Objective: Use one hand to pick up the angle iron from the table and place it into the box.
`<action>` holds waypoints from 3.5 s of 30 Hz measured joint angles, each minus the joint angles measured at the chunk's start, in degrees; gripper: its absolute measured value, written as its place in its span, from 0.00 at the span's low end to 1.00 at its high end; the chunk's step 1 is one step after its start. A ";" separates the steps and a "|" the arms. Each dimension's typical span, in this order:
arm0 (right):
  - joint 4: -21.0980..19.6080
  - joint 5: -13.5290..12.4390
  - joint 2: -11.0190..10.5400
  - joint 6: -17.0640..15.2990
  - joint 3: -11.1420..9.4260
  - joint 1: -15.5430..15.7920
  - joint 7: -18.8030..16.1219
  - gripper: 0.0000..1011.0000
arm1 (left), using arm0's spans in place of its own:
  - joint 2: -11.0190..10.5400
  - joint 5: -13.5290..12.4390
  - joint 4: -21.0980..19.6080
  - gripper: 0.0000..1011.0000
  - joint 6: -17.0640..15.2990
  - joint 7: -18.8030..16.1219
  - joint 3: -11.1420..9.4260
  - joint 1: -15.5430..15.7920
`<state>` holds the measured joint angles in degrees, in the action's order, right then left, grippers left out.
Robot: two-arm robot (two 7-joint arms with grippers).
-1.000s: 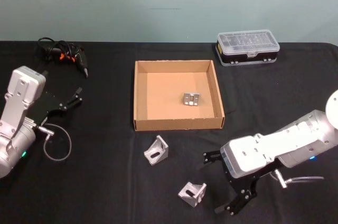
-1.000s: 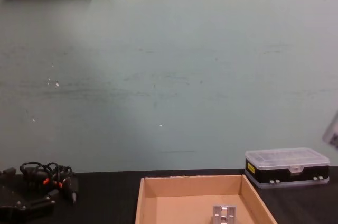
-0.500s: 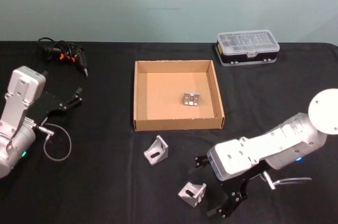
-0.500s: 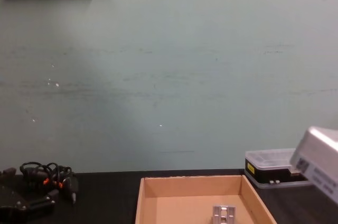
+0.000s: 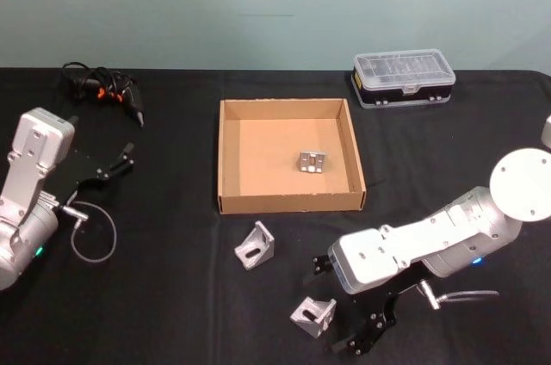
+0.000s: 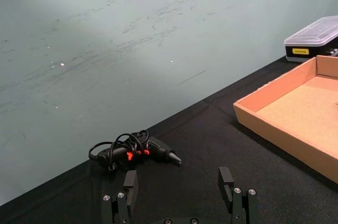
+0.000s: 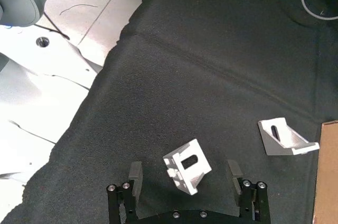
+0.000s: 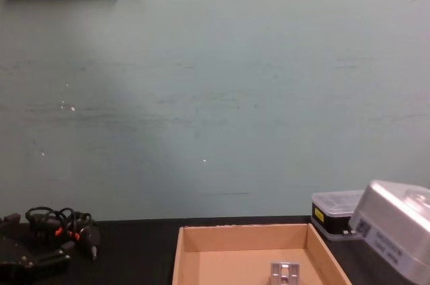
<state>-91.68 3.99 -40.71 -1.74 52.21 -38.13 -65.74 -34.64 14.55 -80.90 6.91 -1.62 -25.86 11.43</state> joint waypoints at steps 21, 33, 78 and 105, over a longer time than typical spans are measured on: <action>1.77 -0.86 0.48 -0.10 2.70 -1.51 2.20 0.80 | 0.00 0.00 0.00 0.99 0.00 0.00 0.00 0.00; 1.84 -1.96 0.02 -0.03 3.84 -2.19 3.24 0.41 | 0.00 0.00 0.00 0.99 0.00 0.00 0.00 0.00; 3.82 -12.23 5.91 -10.31 -10.59 4.71 26.55 0.06 | -0.01 0.00 0.00 0.99 0.00 0.00 0.00 0.00; 20.67 -13.92 23.67 -17.38 -15.79 3.37 36.18 0.06 | 0.00 0.00 0.00 0.99 0.00 0.00 0.00 0.00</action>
<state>-71.01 -9.93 -17.04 -19.12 36.41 -34.76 -29.56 -34.64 14.55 -80.90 6.91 -1.62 -25.86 11.43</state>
